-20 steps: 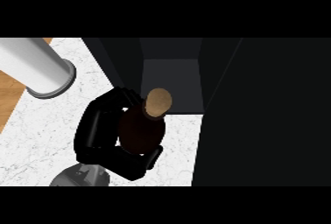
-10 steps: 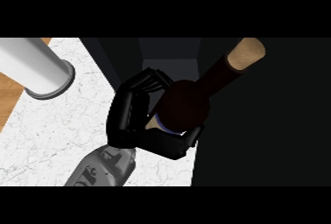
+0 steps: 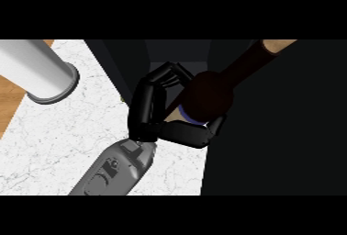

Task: Pick up the wine, place it into the cabinet and close the cabinet

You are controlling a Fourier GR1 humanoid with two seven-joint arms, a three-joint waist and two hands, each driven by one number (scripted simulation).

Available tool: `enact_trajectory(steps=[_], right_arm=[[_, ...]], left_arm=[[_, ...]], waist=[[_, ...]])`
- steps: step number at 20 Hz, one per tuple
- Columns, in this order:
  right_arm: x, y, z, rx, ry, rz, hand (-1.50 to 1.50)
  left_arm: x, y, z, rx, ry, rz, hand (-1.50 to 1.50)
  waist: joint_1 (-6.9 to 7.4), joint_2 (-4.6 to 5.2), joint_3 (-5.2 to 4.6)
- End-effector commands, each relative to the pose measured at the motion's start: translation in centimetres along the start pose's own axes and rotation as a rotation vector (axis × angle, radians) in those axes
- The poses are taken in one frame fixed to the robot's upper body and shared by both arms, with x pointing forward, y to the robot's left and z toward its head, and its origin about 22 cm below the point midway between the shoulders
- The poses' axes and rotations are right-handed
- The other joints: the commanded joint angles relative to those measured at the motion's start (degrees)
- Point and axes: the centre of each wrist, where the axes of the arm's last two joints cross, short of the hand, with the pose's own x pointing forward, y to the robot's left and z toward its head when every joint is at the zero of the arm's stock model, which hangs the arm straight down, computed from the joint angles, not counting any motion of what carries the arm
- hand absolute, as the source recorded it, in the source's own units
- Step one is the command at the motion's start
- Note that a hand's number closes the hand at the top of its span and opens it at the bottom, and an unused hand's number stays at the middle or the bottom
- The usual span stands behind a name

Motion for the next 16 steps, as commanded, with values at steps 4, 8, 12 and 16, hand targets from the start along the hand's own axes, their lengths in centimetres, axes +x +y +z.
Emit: enact_trajectory(steps=[4,8,12,16], right_arm=[[1.9,0.8,2.1,0.037,-0.048,-0.054,-1.5],[1.8,0.4,1.3,0.022,-0.055,-0.051,-1.5],[2.3,0.7,2.6,0.032,-0.044,-0.063,-1.5],[1.4,0.7,2.2,0.014,-0.042,-0.039,-1.5]], left_arm=[[-1.5,-1.5,-0.2,0.038,-0.001,-0.002,1.5],[-3.4,0.2,-1.3,0.077,0.0,0.043,1.5],[-5.9,1.0,1.7,0.098,0.026,0.05,1.5],[-7.4,1.8,0.8,0.097,0.041,-0.008,1.5]], waist=[[-0.29,0.01,-0.02],[-0.25,0.11,-0.03],[-0.28,0.05,-0.03],[-0.06,0.05,-0.01]])
